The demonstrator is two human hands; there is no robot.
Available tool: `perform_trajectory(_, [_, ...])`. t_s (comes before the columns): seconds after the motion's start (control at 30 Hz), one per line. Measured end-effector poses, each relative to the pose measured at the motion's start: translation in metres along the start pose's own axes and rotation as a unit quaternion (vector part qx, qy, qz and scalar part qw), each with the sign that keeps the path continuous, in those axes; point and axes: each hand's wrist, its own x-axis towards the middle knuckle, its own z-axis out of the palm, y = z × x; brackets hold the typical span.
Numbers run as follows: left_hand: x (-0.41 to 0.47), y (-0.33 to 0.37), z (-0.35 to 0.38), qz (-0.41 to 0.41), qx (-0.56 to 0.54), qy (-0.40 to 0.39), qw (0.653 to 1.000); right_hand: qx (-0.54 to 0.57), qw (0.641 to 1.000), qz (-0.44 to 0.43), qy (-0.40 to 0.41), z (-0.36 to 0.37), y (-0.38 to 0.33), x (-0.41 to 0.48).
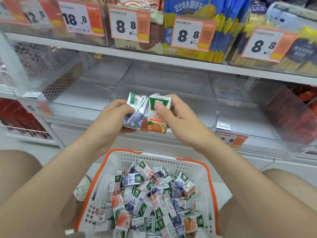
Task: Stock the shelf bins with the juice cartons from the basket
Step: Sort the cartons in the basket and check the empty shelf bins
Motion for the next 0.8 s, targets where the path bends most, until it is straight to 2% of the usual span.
perform_trajectory(0.1, [0.010, -0.001, -0.015, 0.014, 0.055, 0.101, 0.993, -0.114, 0.988, -0.091, 0.051, 0.009, 0.011, 0.018])
perform_trajectory(0.23, [0.012, -0.006, -0.026, 0.010, 0.062, 0.155, 0.986, -0.076, 0.980, -0.137, 0.124, 0.021, 0.019, 0.045])
perform_trajectory(0.3, [0.012, -0.008, -0.026, -0.012, 0.048, 0.154, 0.987, -0.105, 0.975, -0.135, 0.144, 0.027, 0.024, 0.060])
perform_trajectory(0.5, [0.016, -0.014, -0.030, -0.073, 0.008, 0.137, 0.988, -0.248, 0.965, -0.063, 0.052, 0.059, 0.044, 0.098])
perform_trajectory(0.8, [0.021, -0.022, -0.021, -0.067, -0.039, 0.161, 0.984, -0.304, 0.944, 0.002, -0.124, 0.068, 0.027, 0.117])
